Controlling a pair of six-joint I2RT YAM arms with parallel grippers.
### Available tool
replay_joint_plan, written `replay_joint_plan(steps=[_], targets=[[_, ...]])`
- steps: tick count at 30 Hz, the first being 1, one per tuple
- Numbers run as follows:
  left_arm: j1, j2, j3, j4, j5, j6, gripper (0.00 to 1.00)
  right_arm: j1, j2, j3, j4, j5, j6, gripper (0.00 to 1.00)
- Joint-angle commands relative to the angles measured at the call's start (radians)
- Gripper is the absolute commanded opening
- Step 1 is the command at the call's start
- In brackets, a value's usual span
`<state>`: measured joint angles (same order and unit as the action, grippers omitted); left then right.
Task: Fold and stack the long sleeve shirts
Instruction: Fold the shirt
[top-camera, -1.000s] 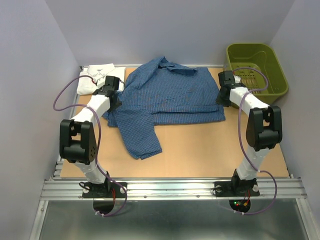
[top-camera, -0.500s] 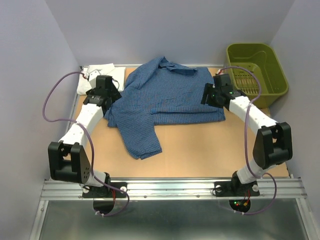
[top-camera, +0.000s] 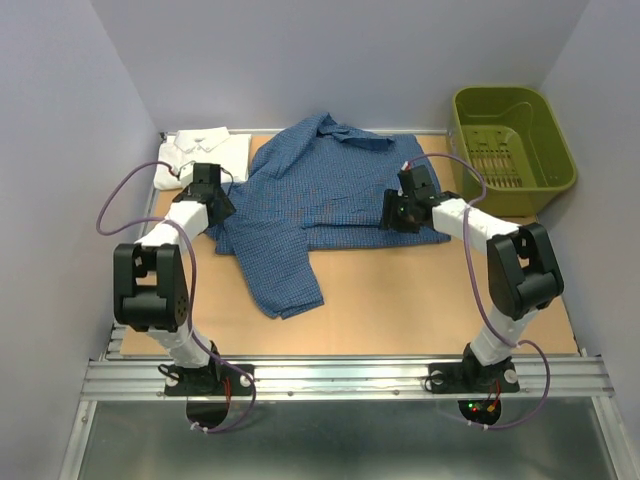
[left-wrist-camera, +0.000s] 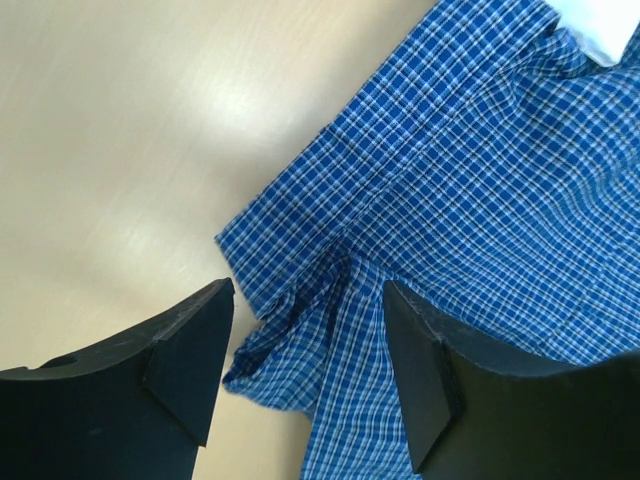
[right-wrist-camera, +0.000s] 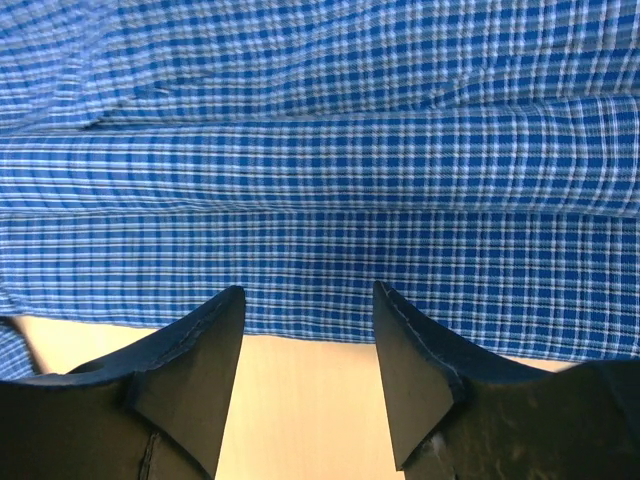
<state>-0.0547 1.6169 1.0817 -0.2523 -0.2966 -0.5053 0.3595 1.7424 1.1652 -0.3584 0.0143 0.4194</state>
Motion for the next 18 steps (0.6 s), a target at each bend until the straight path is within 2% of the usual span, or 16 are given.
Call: replay_joint_plan(steps=[1, 10, 18], targets=[[0.010, 0.046, 0.043, 0.021, 0.019, -0.009, 0.71, 0.001, 0.031, -0.047, 0.053, 0.041, 0.013, 0.59], [0.047, 0.048, -0.072, -0.004, 0.019, -0.053, 0.68, -0.001, 0.006, -0.180, 0.006, 0.055, 0.035, 0.59], [0.093, -0.118, -0.311, -0.005, 0.077, -0.102, 0.68, -0.001, -0.107, -0.347, -0.122, 0.023, 0.076, 0.60]])
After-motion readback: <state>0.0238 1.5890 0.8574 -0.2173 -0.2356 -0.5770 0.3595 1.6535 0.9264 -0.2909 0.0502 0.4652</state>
